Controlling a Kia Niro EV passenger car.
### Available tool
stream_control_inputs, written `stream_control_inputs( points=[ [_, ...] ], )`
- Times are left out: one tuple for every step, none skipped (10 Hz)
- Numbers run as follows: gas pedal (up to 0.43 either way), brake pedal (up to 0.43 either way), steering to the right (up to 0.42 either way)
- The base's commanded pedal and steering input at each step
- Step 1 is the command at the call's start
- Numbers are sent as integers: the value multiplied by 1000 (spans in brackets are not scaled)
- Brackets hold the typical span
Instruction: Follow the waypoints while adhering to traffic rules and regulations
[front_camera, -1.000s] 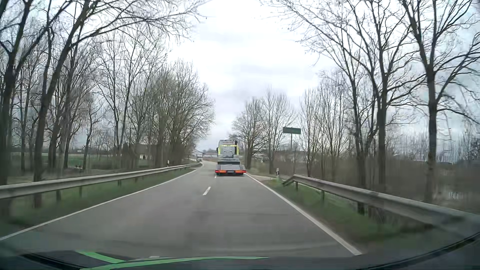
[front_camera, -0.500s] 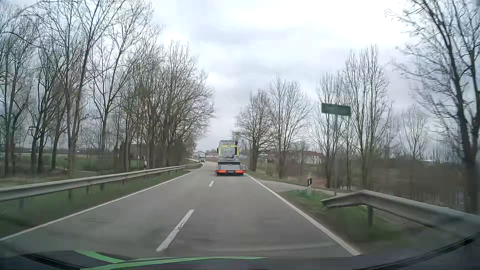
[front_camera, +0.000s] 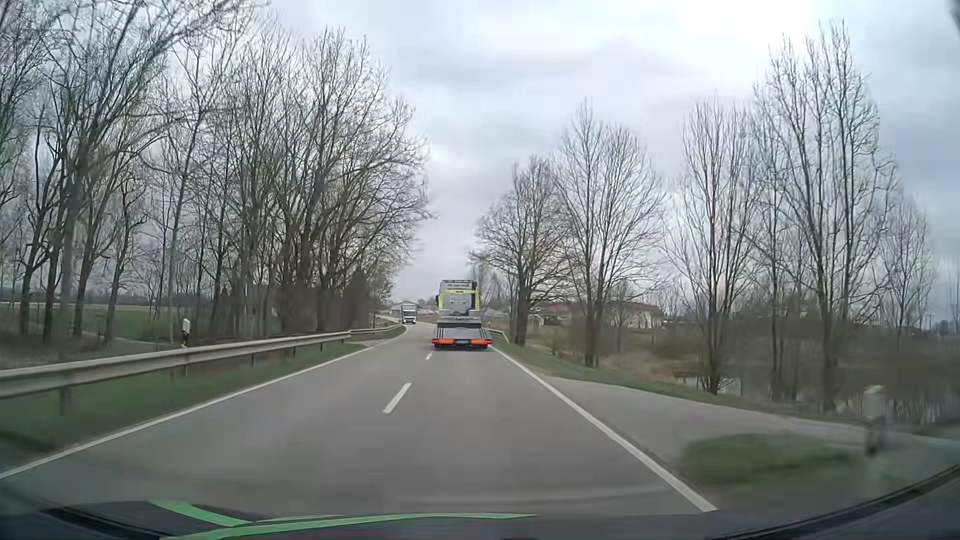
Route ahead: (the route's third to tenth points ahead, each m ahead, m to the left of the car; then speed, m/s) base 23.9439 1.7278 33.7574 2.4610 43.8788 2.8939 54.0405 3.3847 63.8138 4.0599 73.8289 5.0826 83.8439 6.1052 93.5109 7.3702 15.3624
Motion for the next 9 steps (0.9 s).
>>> stream_control_inputs(
  points=[
    [138, 0, -6],
    [138, 0, -6],
    [138, 0, -6],
    [138, 0, -6],
    [138, 0, -6],
    [150, 0, -6],
    [150, 0, -6],
    [150, 0, -6],
    [150, 0, -5]
  ],
)
